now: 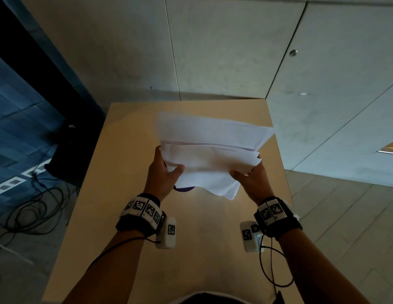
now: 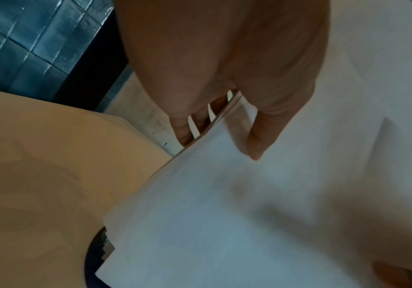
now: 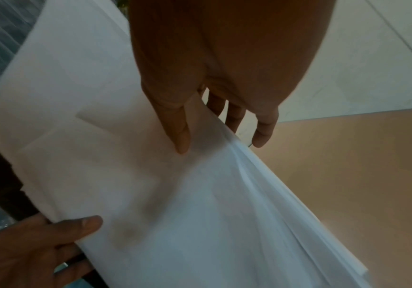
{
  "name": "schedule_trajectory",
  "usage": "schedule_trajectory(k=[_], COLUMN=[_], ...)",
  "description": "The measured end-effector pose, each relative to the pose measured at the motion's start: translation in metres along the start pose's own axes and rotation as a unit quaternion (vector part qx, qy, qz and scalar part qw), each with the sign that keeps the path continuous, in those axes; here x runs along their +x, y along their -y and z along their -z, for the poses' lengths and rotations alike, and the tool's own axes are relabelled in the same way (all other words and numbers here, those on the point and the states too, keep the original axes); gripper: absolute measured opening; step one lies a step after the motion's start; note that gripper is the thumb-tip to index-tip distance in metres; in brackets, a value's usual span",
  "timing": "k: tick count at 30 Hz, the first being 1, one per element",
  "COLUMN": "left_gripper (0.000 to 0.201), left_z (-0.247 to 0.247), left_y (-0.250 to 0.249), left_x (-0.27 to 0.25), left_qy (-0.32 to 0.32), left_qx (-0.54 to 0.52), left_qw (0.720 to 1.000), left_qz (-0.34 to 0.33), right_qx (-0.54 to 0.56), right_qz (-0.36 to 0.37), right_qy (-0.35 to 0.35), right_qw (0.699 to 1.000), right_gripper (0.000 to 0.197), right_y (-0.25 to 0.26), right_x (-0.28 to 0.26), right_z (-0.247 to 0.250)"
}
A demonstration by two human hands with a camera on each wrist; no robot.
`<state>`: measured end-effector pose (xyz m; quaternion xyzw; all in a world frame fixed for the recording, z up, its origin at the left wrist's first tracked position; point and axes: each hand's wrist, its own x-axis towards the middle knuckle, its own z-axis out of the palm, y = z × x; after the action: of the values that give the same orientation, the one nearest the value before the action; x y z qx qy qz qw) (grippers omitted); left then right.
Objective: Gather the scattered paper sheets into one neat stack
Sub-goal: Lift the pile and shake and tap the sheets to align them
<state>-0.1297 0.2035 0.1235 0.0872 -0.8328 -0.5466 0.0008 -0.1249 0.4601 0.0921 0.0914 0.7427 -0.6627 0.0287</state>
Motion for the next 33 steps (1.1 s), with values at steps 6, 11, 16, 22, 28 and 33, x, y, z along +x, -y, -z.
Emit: schedule_trajectory(k=[6,11,16,22,28,33], left_gripper=[0.082,0.076,0.059,0.029,0.043,0.042], left_z=[-0.005,-0.011,-0.014,-0.002,0.001,-0.002], left_y=[0.021,0.032,0.039,0.024,0.020,0.035], left_x=[0.004,0.003,0.005,0.009,0.002,-0.002], left_qy=[0.031,0.047,0.057,0.011,0.001,0.024], left_qx=[0.031,0.068,0.120,0.134,0.102,0.096], left_qw=[0.998,0.995,0.990,0.990,0.994,0.995], left_qz=[0.039,0.059,0.046,-0.036,-0.049,-0.006], right_qx=[-0.024,-0.074,-0.178,-0.211,-0.194,-0.227], right_qz=[0.000,-0.029,-0.046,-0.007,0.034,-0.002], right_qy=[0.009,0.010,-0.029,-0.042,-0.037,-0.008], right_qw=[1.000,0.997,0.983,0.977,0.980,0.974], right_gripper=[0.062,0.060,0.037,0.024,0.030,0.037], right_y=[-0.008,-0.016,-0.020,0.012,0.028,0.000], right_x=[0.001,0.000,0.002,0.005,-0.002,-0.003], right_z=[-0.003,-0.007,-0.011,-0.004,-0.006,-0.006])
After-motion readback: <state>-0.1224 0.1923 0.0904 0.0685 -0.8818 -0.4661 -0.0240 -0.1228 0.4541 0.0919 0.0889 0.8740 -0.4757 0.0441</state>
